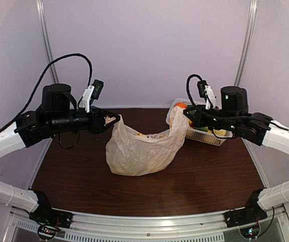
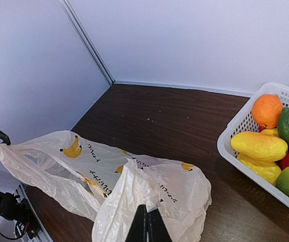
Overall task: Untie the knot of the plastic bag and take out the fruit
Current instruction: Adjust the takeout bag at the center of the board.
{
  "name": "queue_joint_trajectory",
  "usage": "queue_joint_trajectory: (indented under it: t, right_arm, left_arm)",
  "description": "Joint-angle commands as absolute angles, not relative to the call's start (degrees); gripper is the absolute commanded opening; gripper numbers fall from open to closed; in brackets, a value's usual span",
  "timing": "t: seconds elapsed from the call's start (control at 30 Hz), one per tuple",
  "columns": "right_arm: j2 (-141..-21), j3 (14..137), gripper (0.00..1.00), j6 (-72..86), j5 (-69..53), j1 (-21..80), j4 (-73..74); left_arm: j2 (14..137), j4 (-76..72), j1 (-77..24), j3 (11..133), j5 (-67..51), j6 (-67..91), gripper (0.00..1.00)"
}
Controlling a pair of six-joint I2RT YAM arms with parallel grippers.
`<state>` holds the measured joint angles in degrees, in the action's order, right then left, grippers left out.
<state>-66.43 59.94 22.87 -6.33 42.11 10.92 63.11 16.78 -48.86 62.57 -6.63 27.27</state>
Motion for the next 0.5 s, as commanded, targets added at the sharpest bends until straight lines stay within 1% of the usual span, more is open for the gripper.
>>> queue_joint_trajectory:
  t: [0.0,0.17,0.3,0.47]
  right_arm:
    - [-66.80,60.73,0.00,22.76,-5.91,42.41,11.80]
    - [-67.88,62.50,0.00,22.85,-5.03,42.37,12.44]
    - [-70.53,64.75,0.00,23.65,-3.83,42.42,12.48]
    - [-76.72,72.07,0.00,24.02,-2.14,42.44,12.21]
  left_arm:
    - [63.89,20.16,-48.96,65.62,-5.23,25.79,0.31]
    - [63.79,21.13,-48.91,64.87,-4.64,26.19,0.00]
    - [64.77,22.84,-46.42,65.18,-3.05,25.37,0.00]
    - [67.00,20.75,-37.36,68.61,-8.60,22.32,0.00]
